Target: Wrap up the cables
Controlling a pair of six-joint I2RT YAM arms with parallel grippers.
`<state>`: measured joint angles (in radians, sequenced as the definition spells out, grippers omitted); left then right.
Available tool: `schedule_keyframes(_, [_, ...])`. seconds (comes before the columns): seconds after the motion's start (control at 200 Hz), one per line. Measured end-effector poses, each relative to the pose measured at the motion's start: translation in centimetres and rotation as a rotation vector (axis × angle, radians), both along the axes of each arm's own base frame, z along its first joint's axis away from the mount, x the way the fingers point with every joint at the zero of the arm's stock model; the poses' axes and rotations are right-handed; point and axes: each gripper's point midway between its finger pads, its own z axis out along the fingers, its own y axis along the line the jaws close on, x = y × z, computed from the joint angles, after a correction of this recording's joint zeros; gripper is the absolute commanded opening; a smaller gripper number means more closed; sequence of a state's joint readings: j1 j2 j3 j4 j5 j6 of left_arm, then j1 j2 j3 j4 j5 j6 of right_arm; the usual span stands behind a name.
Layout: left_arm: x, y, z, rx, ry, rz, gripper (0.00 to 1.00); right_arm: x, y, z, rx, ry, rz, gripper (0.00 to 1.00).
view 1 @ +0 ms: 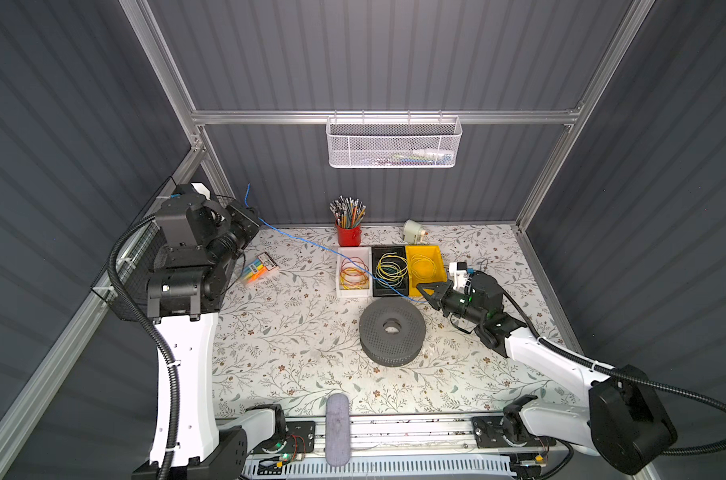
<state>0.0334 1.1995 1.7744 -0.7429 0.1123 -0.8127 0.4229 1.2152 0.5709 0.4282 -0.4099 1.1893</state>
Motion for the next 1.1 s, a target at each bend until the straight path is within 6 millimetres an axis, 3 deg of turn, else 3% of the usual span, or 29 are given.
schedule_keyframes(0.095, [0.3,0.0,0.1,-0.019,-0.015,0.004,0.00,-0.2,-0.2,-1.0,-0.011,0.027,-0.003,0.00])
schedule_keyframes(0.285, [1.6,-0.8,-0.1,-0.034,-0.023,-0.047,0.00,0.4,0.0,-0.9,-0.023,0.038,0.006,0.00])
schedule_keyframes(0.4, [2.4,-1.2,-2.5,-0.030,0.016,-0.091,0.00,1.0,0.1,-1.2,-0.030,0.057,0.005,0.00])
schedule_keyframes(0.465, [2.7,-1.3,-4.5,-0.021,0.052,-0.106,0.14,1.4,0.2,-1.5,-0.036,0.075,0.006,0.00])
schedule_keyframes(0.57, [2.7,-1.4,-7.2,0.003,0.096,-0.130,0.49,1.7,0.4,-2.1,-0.051,0.106,0.011,0.00])
schedule_keyframes(0.59, [2.6,-1.5,-7.5,0.000,0.101,-0.134,0.60,1.8,0.5,-2.1,-0.052,0.109,0.012,0.00])
schedule_keyframes(0.64, [2.3,-1.6,-8.0,0.013,0.104,-0.146,0.66,2.0,0.6,-2.0,-0.055,0.116,0.014,0.00])
schedule_keyframes(0.94, [-0.5,-4.3,-7.0,0.027,0.054,-0.315,0.69,3.4,1.0,0.6,-0.050,0.081,0.000,0.00])
schedule_keyframes(1.101, [-2.8,-5.6,-7.7,0.031,0.073,-0.399,0.70,4.2,0.9,1.3,-0.054,0.074,-0.020,0.00])
